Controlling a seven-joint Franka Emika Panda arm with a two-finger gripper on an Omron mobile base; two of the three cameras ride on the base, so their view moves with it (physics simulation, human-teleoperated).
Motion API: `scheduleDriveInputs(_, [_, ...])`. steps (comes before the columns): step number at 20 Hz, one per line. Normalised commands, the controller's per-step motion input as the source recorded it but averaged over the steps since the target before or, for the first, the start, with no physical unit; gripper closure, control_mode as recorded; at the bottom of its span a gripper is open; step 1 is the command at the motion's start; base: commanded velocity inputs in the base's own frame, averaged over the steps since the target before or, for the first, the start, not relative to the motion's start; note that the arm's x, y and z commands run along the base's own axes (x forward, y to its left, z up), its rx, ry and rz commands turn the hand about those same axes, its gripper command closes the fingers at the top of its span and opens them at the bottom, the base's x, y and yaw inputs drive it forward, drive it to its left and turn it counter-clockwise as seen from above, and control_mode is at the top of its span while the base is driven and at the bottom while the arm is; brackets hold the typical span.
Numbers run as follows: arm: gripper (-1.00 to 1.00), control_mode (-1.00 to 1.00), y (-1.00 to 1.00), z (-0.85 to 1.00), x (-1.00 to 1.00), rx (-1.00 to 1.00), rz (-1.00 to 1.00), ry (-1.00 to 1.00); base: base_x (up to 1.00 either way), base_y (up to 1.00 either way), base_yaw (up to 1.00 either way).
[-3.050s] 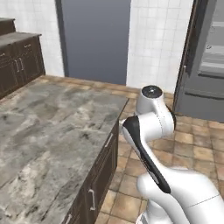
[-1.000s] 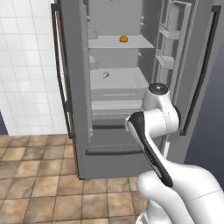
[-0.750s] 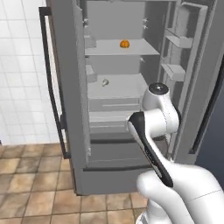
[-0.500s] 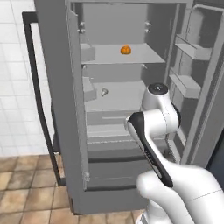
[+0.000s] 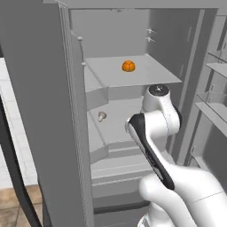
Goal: Place the mushroom in the correct fridge rack based on whether it is a fruit or vegetable. Finally, close the fridge door.
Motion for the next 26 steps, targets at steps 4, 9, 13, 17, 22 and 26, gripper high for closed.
scheduleDriveInputs(4, [1.0,1.0,0.0,0.0,0.0,0.0,0.0,0.0,0.69,0.3,-0.14])
scheduleDriveInputs(9, [1.0,1.0,0.0,0.0,0.0,0.0,0.0,0.0,0.58,0.46,-0.01])
scheduleDriveInputs(13, [1.0,-1.0,0.41,0.0,0.37,0.05,0.0,-0.01,0.11,0.13,0.0])
scheduleDriveInputs(17, [1.0,-1.0,0.45,0.0,0.87,0.07,0.02,0.0,0.0,0.0,0.0])
scheduleDriveInputs(22, [1.0,-1.0,0.09,0.0,0.86,0.02,0.01,0.0,0.0,0.0,0.0])
scheduleDriveInputs(26, [1.0,-1.0,0.0,0.3,0.24,0.0,-0.01,0.0,0.0,0.0,0.0])
